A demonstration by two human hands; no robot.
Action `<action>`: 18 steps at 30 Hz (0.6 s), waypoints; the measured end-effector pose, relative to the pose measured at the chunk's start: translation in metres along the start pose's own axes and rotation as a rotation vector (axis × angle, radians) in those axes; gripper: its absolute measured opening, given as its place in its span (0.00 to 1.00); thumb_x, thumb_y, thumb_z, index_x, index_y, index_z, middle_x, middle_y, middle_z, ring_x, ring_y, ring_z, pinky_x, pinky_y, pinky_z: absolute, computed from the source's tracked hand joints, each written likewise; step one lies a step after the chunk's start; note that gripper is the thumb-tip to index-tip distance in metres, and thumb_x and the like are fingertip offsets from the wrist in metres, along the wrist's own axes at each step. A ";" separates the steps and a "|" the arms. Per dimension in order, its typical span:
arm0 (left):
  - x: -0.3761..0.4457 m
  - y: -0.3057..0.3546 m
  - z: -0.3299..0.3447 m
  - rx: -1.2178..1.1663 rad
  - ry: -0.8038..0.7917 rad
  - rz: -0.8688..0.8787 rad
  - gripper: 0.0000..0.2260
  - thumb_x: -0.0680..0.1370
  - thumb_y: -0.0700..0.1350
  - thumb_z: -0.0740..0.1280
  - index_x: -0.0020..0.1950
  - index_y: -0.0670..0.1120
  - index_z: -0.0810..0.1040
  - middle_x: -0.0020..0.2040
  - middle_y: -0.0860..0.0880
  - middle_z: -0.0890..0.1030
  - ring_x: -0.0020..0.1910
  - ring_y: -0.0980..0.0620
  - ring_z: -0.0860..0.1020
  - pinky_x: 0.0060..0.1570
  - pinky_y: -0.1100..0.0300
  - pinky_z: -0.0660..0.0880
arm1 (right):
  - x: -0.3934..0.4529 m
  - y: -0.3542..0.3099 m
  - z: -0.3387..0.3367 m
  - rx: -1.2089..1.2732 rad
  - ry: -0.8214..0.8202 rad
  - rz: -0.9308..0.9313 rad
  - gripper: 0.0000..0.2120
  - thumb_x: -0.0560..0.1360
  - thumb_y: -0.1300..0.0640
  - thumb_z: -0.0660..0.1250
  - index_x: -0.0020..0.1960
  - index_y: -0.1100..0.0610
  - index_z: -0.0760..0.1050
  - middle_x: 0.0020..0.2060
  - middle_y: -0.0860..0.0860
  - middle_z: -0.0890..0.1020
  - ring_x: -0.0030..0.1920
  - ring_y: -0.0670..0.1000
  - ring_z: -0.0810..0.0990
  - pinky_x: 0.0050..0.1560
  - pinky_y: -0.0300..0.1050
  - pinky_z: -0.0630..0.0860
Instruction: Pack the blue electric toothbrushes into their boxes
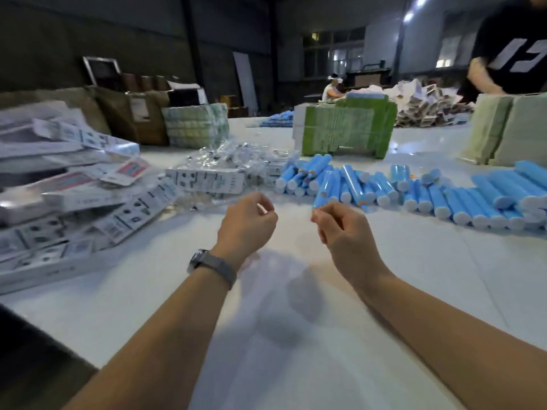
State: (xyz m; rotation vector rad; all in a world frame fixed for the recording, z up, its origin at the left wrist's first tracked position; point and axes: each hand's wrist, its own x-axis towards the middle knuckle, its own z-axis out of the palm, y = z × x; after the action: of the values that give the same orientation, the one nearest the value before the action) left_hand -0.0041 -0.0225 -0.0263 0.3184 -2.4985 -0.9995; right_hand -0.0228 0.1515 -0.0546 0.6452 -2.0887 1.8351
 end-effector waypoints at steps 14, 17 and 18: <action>0.038 -0.126 -0.112 1.028 0.129 -0.384 0.21 0.81 0.55 0.61 0.72 0.50 0.65 0.66 0.43 0.76 0.67 0.39 0.71 0.66 0.40 0.66 | -0.017 -0.010 0.006 -0.144 -0.203 -0.151 0.09 0.77 0.57 0.67 0.39 0.50 0.75 0.26 0.52 0.73 0.28 0.46 0.67 0.34 0.47 0.67; 0.031 -0.106 -0.109 0.925 0.200 -0.267 0.18 0.81 0.56 0.61 0.67 0.48 0.69 0.62 0.42 0.77 0.61 0.39 0.75 0.62 0.42 0.70 | -0.014 -0.008 0.006 -0.150 -0.194 -0.150 0.08 0.78 0.58 0.67 0.40 0.51 0.75 0.26 0.52 0.73 0.28 0.45 0.67 0.34 0.46 0.67; 0.028 -0.094 -0.109 0.834 0.216 -0.239 0.19 0.81 0.56 0.61 0.67 0.48 0.68 0.62 0.41 0.77 0.60 0.38 0.76 0.60 0.42 0.71 | -0.013 -0.008 0.006 -0.148 -0.188 -0.151 0.07 0.78 0.57 0.67 0.40 0.51 0.75 0.26 0.49 0.72 0.28 0.44 0.67 0.34 0.45 0.67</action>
State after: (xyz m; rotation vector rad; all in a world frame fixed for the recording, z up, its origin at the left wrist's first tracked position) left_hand 0.0271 -0.1650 -0.0130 0.9270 -2.5773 0.0715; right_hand -0.0069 0.1466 -0.0549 0.9397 -2.1993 1.5753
